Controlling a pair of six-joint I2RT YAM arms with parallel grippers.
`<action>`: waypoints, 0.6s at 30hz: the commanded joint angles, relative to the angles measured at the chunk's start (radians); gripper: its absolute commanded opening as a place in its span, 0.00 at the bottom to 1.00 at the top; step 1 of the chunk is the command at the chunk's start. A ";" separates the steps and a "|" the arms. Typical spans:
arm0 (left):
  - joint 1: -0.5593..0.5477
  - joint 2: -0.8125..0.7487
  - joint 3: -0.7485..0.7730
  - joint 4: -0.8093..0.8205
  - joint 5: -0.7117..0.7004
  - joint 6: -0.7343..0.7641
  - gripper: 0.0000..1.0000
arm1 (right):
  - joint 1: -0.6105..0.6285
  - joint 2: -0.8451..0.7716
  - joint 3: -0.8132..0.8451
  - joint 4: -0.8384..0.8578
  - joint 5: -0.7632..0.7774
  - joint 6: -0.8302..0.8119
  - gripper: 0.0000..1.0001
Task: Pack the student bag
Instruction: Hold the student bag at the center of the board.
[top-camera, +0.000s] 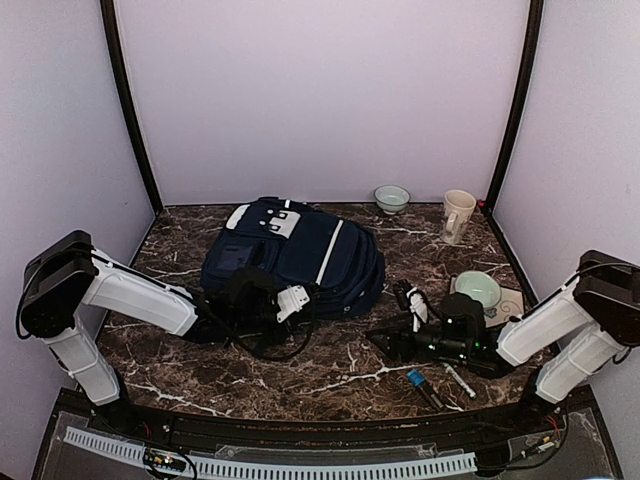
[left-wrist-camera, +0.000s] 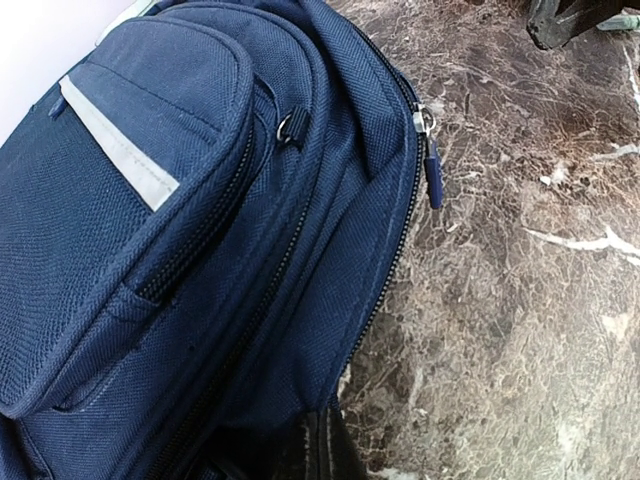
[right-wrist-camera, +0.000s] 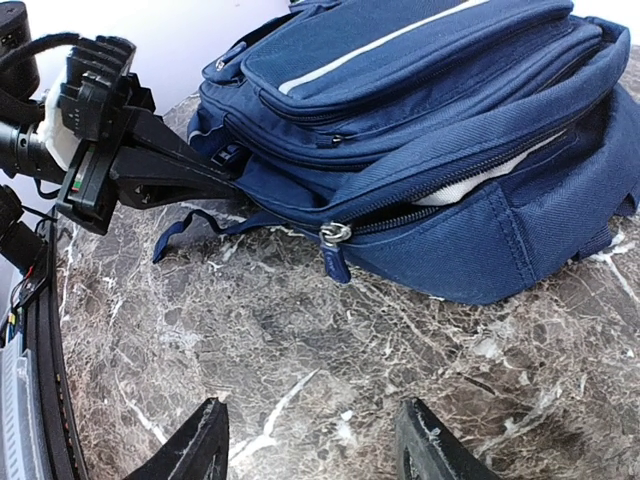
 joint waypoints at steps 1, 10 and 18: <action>-0.015 -0.043 -0.001 0.069 0.063 -0.033 0.00 | 0.061 -0.015 -0.021 0.075 0.113 -0.011 0.58; -0.015 -0.022 0.005 0.091 0.062 -0.060 0.00 | 0.159 0.117 0.019 0.172 0.280 -0.066 0.58; -0.018 -0.022 0.008 0.094 0.108 -0.096 0.00 | 0.205 0.281 0.093 0.324 0.326 -0.037 0.56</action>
